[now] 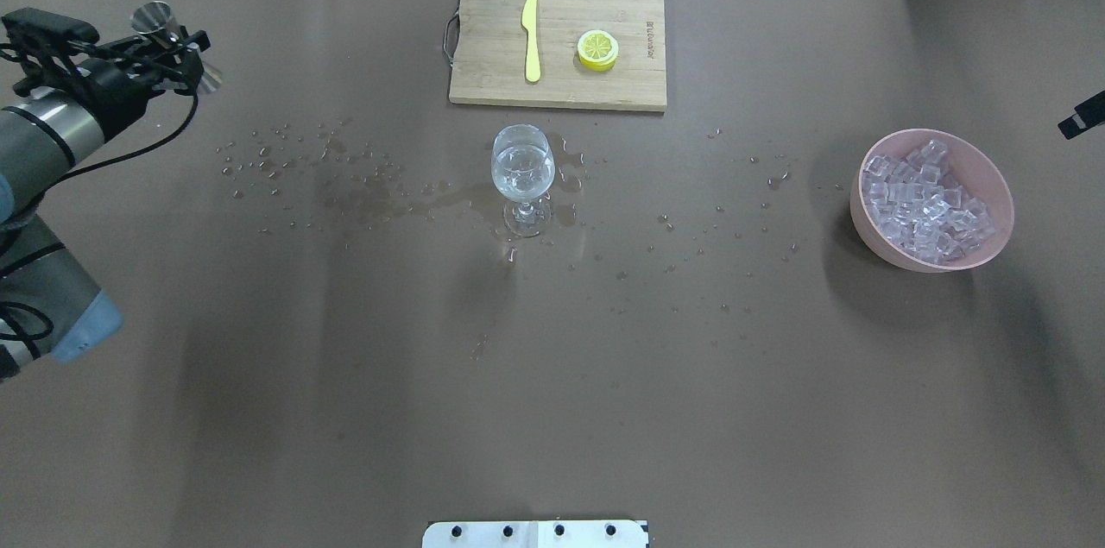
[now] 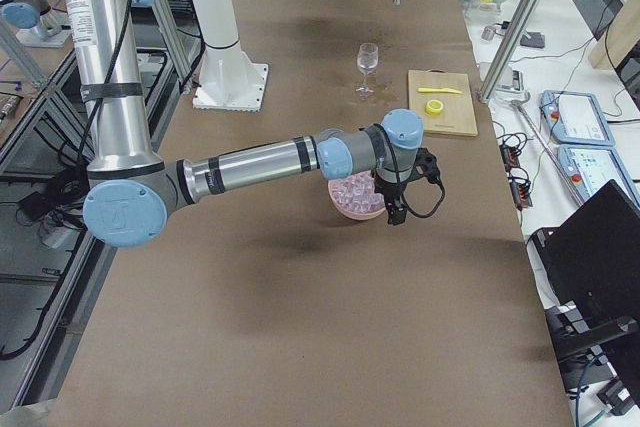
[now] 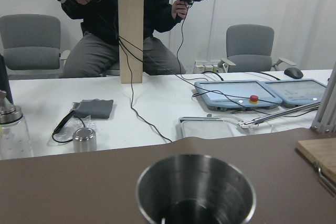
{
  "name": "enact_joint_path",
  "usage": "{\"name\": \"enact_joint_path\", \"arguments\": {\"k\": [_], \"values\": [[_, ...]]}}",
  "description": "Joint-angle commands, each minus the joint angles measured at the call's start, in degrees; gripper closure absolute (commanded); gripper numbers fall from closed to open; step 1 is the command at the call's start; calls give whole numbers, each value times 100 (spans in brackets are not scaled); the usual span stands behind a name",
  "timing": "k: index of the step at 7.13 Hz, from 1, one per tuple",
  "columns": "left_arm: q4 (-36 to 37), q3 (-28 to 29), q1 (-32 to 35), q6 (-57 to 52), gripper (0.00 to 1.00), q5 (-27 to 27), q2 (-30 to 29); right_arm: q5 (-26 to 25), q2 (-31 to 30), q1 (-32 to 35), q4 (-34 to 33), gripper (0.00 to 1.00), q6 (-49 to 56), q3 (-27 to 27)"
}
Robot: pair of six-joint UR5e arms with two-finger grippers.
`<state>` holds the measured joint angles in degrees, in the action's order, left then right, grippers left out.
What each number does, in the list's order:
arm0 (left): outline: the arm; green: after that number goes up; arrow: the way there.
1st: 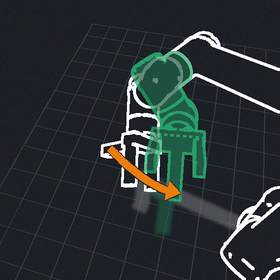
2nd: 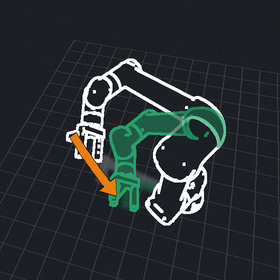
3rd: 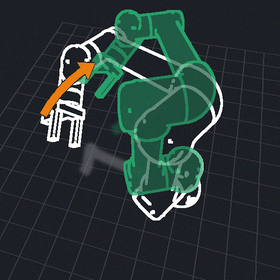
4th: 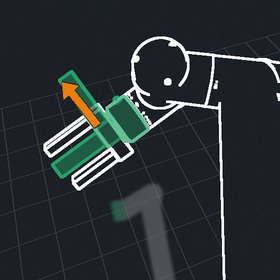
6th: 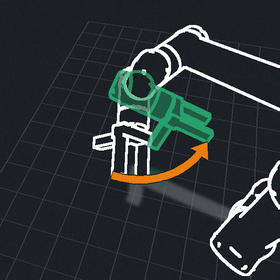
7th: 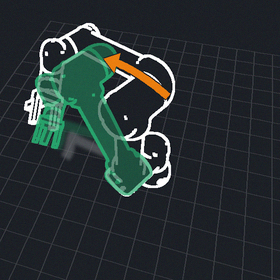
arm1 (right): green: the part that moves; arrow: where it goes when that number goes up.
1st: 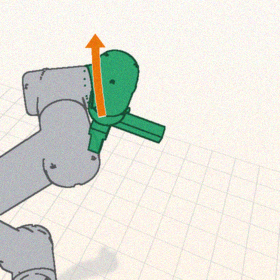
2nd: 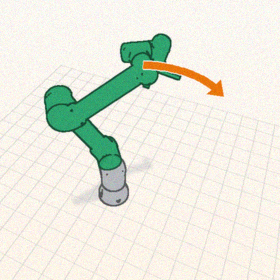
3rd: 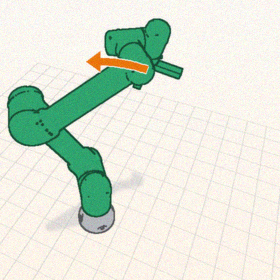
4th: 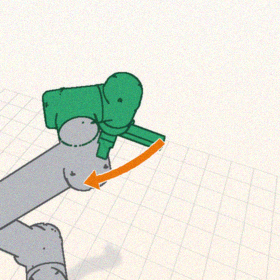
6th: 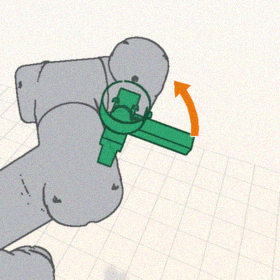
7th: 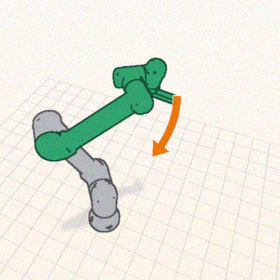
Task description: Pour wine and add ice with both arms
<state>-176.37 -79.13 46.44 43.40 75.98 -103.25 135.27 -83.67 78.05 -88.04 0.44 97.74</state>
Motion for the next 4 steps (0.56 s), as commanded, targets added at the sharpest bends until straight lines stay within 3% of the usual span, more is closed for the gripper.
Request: {"name": "enact_joint_path", "arguments": {"k": [1,2,3,4], "values": [[32,-329,-503,-1086,100,-40,-388,52,-17,0,-3,0,0,-44],[119,-374,-765,-1149,100,-170,-398,113,-52,0,-3,0,9,-53],[164,-444,-1238,-1298,100,-963,-572,114,-44,0,-3,0,0,-44],[825,-697,-1791,-1551,100,-1711,-713,131,-52,0,-3,0,0,-35]]}}
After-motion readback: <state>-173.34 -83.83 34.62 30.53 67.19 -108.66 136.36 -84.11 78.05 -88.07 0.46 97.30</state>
